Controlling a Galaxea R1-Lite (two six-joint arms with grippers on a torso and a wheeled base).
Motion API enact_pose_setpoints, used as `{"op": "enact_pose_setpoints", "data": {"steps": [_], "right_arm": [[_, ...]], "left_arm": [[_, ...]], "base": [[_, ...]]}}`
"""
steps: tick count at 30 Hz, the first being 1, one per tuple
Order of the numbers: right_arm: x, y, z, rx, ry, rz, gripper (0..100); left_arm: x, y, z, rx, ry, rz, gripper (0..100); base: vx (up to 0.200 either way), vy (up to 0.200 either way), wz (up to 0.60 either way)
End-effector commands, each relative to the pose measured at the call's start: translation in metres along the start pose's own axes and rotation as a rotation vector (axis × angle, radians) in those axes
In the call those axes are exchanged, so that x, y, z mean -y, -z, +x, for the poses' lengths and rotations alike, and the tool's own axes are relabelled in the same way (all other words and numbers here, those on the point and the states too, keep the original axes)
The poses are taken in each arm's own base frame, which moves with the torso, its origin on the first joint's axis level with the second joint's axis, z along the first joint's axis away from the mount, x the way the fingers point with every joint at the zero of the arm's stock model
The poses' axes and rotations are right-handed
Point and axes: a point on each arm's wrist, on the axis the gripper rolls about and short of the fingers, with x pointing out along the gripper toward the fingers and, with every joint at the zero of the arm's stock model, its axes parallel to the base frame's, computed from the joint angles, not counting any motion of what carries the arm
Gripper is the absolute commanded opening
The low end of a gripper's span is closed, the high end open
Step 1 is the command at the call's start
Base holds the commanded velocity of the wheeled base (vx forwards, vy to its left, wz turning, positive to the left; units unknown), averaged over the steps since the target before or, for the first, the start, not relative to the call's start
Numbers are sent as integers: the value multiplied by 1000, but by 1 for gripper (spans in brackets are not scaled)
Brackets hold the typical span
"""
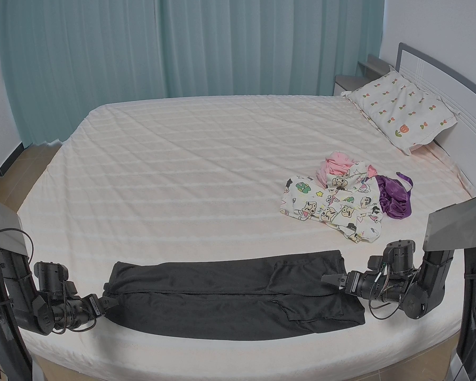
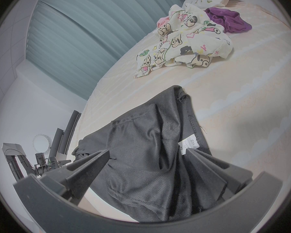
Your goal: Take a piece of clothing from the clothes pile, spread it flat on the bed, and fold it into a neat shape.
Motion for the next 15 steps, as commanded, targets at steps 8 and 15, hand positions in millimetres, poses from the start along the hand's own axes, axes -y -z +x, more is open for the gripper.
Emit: {"op": "enact_pose_setpoints", "data": {"steps": [8,15], "right_arm": [[0,1,0,-4,-2,1,100],[0,0,0,-4,-5,0,100]], "left_arm": [[2,14,20,-12,-79,29,0],[3,16,19,-11,-100,36,0]], "base": [[0,0,0],[0,0,0]]}}
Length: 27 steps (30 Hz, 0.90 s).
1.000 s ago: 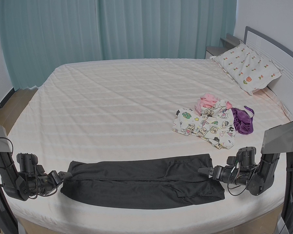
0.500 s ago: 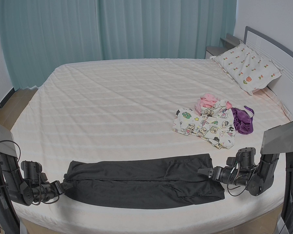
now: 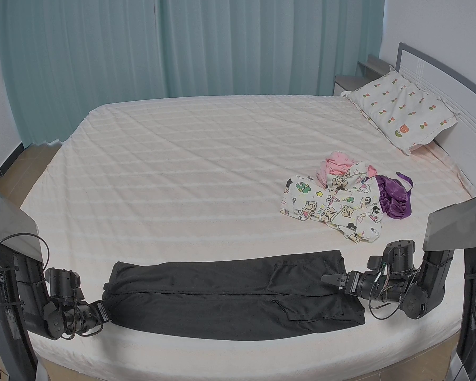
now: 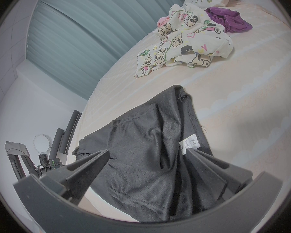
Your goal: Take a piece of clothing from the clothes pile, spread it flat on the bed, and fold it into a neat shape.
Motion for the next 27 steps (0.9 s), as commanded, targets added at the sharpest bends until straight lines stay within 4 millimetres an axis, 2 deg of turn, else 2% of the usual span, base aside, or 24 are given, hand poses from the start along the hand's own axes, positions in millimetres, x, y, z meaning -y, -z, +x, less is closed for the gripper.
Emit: {"op": "enact_pose_setpoints", "data": {"steps": [1,14,21,22,27], "right_arm": [[0,0,0,-3,0,1,100],[0,1,0,-3,0,1,100],[0,1,0,-4,1,1,100],[0,0,0,-3,0,1,100],[0,1,0,-4,1,1,100]], "left_arm": [[-1,4,-1,-13,-17,2,0],[-1,5,-16,-38,-52,35,0],[-3,9,-16,-105,-79,62,0],[-2,8,-15,-104,-79,62,100],[-1,6,-17,-90,-71,61,100]], "base": [[0,0,0],[0,0,0],[0,0,0],[0,0,0],[0,0,0]]}}
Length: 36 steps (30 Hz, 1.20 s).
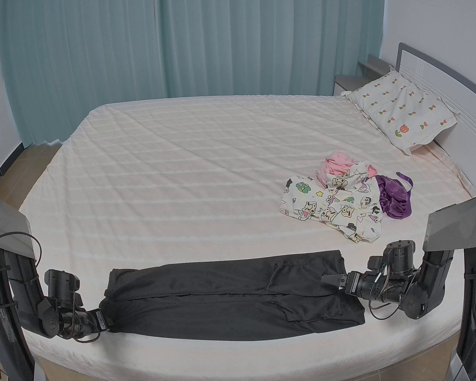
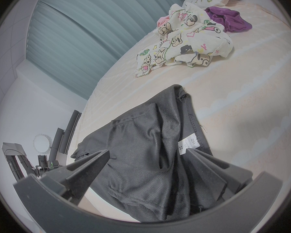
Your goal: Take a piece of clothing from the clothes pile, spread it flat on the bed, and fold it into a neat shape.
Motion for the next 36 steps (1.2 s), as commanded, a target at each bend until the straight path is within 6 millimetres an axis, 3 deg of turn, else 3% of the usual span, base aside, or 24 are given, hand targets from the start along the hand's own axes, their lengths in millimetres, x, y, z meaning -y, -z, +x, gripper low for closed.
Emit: {"op": "enact_pose_setpoints", "data": {"steps": [1,7,17,23,36], "right_arm": [[0,1,0,-3,0,0,100],[0,1,0,-1,0,0,100],[2,2,2,-5,2,-1,100],[2,4,3,4,-4,-7,100],[2,4,4,4,-3,-7,100]], "left_arm": [[1,-5,-8,37,14,-5,100],[8,-31,-22,129,87,-38,100],[35,-100,-12,126,243,-267,100],[38,-112,22,116,224,-255,100],[45,-118,41,117,223,-169,100]], "base": [[0,0,0],[0,0,0],[0,0,0],[0,0,0],[0,0,0]]}}
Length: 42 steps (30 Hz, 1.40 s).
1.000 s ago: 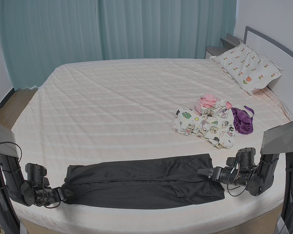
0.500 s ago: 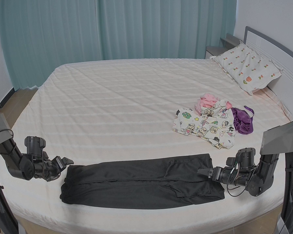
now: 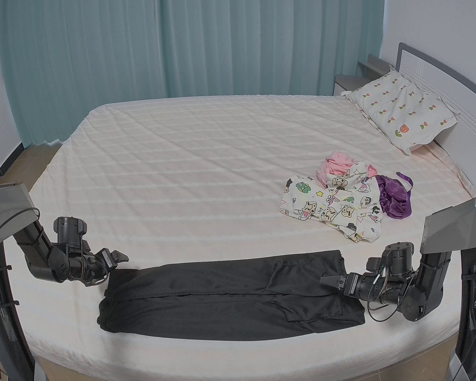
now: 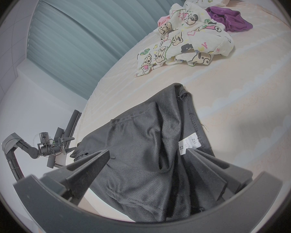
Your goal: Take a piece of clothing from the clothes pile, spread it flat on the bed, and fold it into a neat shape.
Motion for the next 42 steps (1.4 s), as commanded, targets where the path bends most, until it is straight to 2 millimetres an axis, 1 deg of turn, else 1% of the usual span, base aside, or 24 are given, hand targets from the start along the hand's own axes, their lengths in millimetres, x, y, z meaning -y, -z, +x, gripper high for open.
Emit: {"op": "enact_pose_setpoints", "data": {"steps": [1,2,6,7,10,18,19,27,31,37,42], "right_arm": [[1,1,1,-2,1,1,100],[1,1,1,-2,1,1,100],[1,0,1,1,0,0,100],[1,0,1,-1,0,0,100],[1,1,1,-2,1,1,100],[1,1,1,-2,1,1,100],[1,1,1,-3,2,1,100],[1,1,1,-3,2,1,100],[1,1,1,-4,2,2,100],[1,2,1,-7,2,2,100],[1,1,1,-5,1,1,100]], "left_arm": [[2,1,8,-9,1,6,100],[2,1,8,-9,1,6,100],[4,6,20,-14,-25,24,100],[4,7,23,-11,-38,27,0],[2,6,29,5,-67,32,0],[2,3,28,20,-69,24,0],[3,-3,28,39,-67,11,0],[9,-18,27,101,-51,-126,0],[7,-17,28,94,-54,-131,0],[9,-22,32,102,-44,-132,0],[5,-24,35,108,-50,-140,0]], "base": [[0,0,0],[0,0,0],[0,0,0],[0,0,0],[0,0,0],[0,0,0],[0,0,0],[0,0,0],[0,0,0],[0,0,0],[0,0,0]]}}
